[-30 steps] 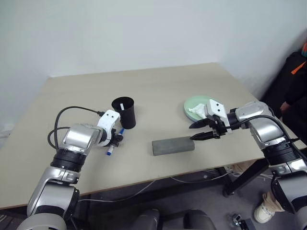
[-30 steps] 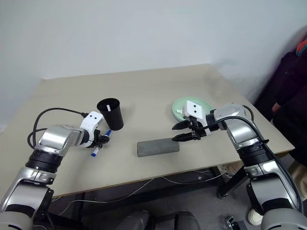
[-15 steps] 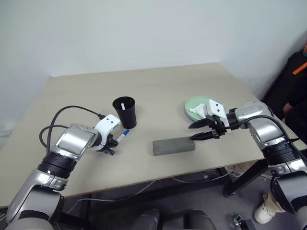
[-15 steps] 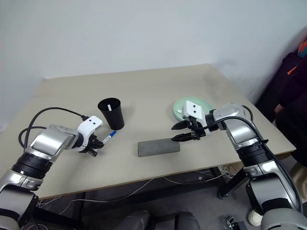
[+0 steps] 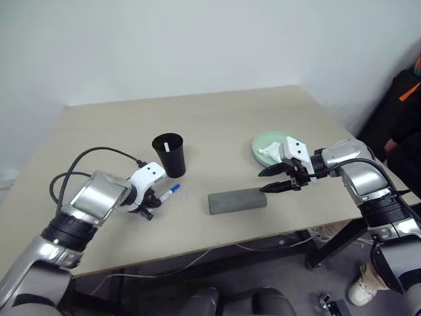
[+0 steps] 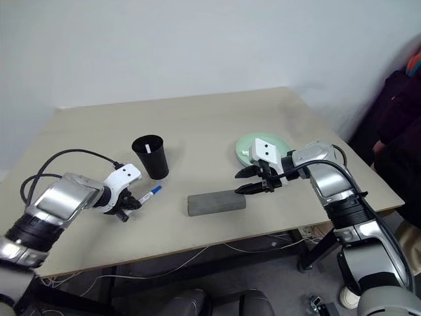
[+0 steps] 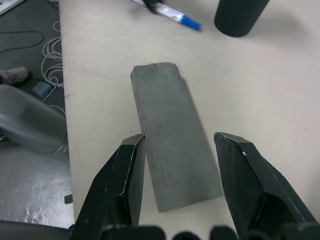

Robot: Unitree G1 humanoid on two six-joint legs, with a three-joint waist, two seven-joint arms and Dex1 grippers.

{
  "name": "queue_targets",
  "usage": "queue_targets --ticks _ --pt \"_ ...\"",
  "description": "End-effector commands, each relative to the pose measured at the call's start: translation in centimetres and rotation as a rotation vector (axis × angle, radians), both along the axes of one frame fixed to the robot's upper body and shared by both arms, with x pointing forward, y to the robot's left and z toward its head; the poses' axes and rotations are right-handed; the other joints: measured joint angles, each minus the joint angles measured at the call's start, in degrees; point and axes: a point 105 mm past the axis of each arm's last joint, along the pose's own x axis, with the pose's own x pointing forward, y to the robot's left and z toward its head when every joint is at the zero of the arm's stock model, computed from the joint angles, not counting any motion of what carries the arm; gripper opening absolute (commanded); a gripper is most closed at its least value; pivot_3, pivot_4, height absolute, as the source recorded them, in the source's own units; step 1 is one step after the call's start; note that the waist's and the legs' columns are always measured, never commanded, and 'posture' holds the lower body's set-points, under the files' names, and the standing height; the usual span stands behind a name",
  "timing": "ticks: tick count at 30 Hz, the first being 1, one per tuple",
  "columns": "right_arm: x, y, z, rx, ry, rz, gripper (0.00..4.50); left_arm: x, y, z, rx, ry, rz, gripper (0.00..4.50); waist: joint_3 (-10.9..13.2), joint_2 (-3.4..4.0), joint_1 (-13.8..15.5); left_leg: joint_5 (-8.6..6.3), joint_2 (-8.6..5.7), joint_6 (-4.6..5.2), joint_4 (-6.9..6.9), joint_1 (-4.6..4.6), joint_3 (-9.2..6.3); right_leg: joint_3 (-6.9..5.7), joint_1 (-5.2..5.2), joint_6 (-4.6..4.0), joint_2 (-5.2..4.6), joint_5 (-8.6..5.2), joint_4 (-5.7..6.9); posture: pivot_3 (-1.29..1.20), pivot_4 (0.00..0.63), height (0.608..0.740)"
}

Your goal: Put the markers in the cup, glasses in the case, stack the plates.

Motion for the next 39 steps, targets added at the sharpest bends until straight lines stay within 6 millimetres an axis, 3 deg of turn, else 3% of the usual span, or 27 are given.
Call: queue_targets --ticks 1,3,7,13,19,27,39 --pt "0.2 0.3 1.6 0.023 -0.052 0.018 2.35 -2.3 -1.9 1.2 -0.019 0.028 -0.214 0.1 0.0 0.03 0.1 0.0 0.0 0.0 -0.03 0.01 0.01 0.01 0.01 0.0 -0.01 0.0 -0.01 0.0 0.0 0.74" --pt "0.2 0.4 1.6 0.024 -0.052 0.019 2.35 -2.1 -3.2 2.4 -0.078 -0.04 -0.276 0.1 0.0 0.05 0.4 0.0 0.0 0.0 -0.03 0.03 0.0 0.0 0.02 -0.02 0.0 0.0 -0.01 0.0 0.0 0.74" --pt "0.1 0.6 1.6 0.028 -0.053 0.024 2.35 1.3 -6.4 6.7 -0.3 -0.32 -0.326 0.1 0.0 0.05 1.8 0.0 0.0 0.0 0.0 0.05 -0.06 -0.13 0.16 -0.05 -0.07 -0.01 0.01 0.0 0.0 0.74" --pt "0.3 0.8 2.0 0.033 -0.06 0.032 2.35 7.8 -7.1 13.7 -0.483 -0.811 -0.161 0.1 0.0 0.02 2.3 0.01 0.0 -0.02 0.09 0.11 -0.07 -0.18 0.19 -0.07 -0.08 0.08 0.08 0.0 0.0 0.74" --pt "0.3 1.0 2.1 0.036 -0.061 0.038 2.35 11.6 -6.7 16.8 -0.596 -1.117 0.046 0.1 0.0 -0.04 2.2 0.04 -0.02 -0.04 0.15 0.03 0.02 -0.09 0.1 -0.27 -0.04 0.25 -0.05 0.0 0.0 0.74" --pt "0.3 0.8 2.2 0.036 -0.066 0.033 2.35 13.5 -6.3 15.6 -0.577 -1.241 0.125 0.1 0.0 -0.05 2.3 0.04 -0.04 -0.02 0.26 -0.01 0.03 -0.12 0.14 -0.01 -0.04 0.14 -0.02 0.0 0.0 0.74" --pt "0.2 0.7 2.1 0.035 -0.066 0.026 2.35 13.3 -5.5 11.8 -0.604 -1.156 0.185 0.1 0.0 -0.05 2.2 0.05 -0.04 0.0 0.32 -0.02 0.02 -0.14 0.14 0.01 0.03 0.16 0.02 0.0 0.0 0.74"
